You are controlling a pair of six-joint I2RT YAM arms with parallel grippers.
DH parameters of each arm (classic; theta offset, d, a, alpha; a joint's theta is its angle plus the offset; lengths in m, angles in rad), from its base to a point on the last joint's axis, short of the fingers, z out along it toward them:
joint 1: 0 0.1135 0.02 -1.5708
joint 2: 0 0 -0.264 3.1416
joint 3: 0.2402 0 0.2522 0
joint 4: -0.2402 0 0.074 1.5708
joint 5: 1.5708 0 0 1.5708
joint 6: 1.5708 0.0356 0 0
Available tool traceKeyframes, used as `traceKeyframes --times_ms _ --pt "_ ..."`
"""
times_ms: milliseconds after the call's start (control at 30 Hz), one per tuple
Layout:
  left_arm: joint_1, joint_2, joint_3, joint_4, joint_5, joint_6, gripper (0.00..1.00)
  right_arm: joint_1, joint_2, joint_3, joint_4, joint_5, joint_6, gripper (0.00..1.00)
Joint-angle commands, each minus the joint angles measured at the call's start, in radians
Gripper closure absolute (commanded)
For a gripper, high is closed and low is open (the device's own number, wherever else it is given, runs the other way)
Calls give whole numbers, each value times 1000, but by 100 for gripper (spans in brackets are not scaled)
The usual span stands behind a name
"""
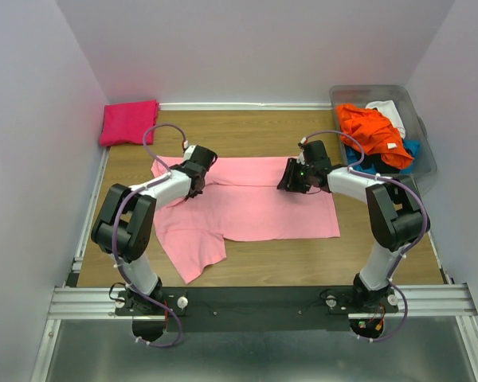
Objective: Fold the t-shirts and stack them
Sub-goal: Fold the tshirt
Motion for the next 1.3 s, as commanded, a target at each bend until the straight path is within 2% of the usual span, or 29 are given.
traceKeyframes --times_ms 0,200,267,300,400,567,700,767,833,933,1067,1200,1267 --pt "-9 15 78 -3 -93 41 84 -2 -11 10 8 10 -2 53" --pt "-9 85 170 -5 -145 92 83 -2 -14 13 5 1 -15 53" --pt "-9 107 200 0 -158 102 74 -1 -17 13 1 -4 -18 53" --pt "-9 114 209 7 -162 119 66 -2 -18 13 1 -8 -21 53" --pt "-7 148 249 18 -199 138 54 -2 -18 12 -5 -16 -22 53" --pt "14 219 318 26 -259 139 48 -2 -28 10 -19 -25 -33 53" --pt "25 187 332 14 -250 90 41 -2 -42 9 -30 -22 -44 53" --pt "25 110 306 -2 -218 37 32 -2 -54 6 -34 -19 -48 53" --pt "25 8 251 -6 -146 -12 30 -2 -64 1 -36 -19 -52 53" --pt "21 -97 171 -6 -46 -117 30 -2 -70 -4 -38 -28 -53 53" --pt "8 -231 -3 24 170 -229 33 -2 -65 -5 -38 -40 -49 53" --pt "1 -309 -172 119 227 -357 37 -1 -60 1 -38 -42 -53 53" --pt "-1 -318 -206 131 221 -397 37 -2 -59 3 -38 -47 -53 53"
